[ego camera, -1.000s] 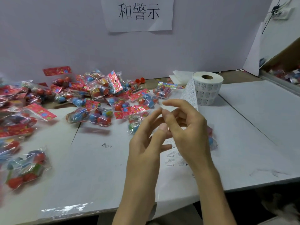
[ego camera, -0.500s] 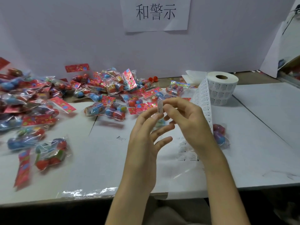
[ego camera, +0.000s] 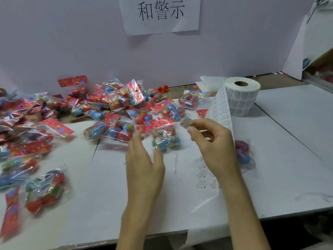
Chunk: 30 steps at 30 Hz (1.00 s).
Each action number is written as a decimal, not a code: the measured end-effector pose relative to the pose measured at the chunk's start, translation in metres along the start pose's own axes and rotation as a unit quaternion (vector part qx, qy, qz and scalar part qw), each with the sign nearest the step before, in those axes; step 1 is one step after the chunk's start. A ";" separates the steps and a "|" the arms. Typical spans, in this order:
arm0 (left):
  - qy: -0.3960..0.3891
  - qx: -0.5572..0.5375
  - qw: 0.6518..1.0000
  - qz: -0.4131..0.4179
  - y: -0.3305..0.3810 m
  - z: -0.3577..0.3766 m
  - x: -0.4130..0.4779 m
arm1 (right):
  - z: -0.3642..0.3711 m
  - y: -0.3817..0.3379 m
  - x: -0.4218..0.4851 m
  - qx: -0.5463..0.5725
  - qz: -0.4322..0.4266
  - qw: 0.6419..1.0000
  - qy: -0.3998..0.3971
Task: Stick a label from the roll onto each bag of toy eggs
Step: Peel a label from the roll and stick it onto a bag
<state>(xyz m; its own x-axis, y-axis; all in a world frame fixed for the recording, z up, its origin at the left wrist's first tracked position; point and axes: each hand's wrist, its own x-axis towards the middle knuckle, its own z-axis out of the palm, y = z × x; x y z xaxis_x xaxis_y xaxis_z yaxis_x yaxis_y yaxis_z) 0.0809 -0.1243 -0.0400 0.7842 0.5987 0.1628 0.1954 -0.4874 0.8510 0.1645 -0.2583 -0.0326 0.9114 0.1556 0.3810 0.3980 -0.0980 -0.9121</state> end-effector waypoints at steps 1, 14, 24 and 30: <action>0.000 0.047 0.999 -0.009 -0.006 -0.001 0.005 | 0.001 0.003 0.001 -0.007 0.024 0.999 -0.020; -0.056 0.166 0.983 -0.057 -0.012 0.014 0.037 | 0.029 0.019 0.004 -0.051 0.122 0.978 -0.160; -0.081 -0.530 0.838 -0.102 0.026 -0.007 0.026 | 0.006 -0.022 -0.006 0.176 0.025 0.977 -0.115; -0.103 -0.578 0.808 -0.043 0.052 -0.016 0.000 | -0.016 -0.057 -0.022 0.176 -0.063 0.977 -0.105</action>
<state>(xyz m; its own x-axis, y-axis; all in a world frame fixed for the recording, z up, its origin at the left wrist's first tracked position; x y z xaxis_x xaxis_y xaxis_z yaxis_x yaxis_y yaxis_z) 0.0818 -0.1398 0.0121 0.9015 0.4229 0.0923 -0.3331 0.5417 0.7718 0.1230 -0.2723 0.0136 0.8019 0.3458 0.4872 0.4106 0.2733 -0.8699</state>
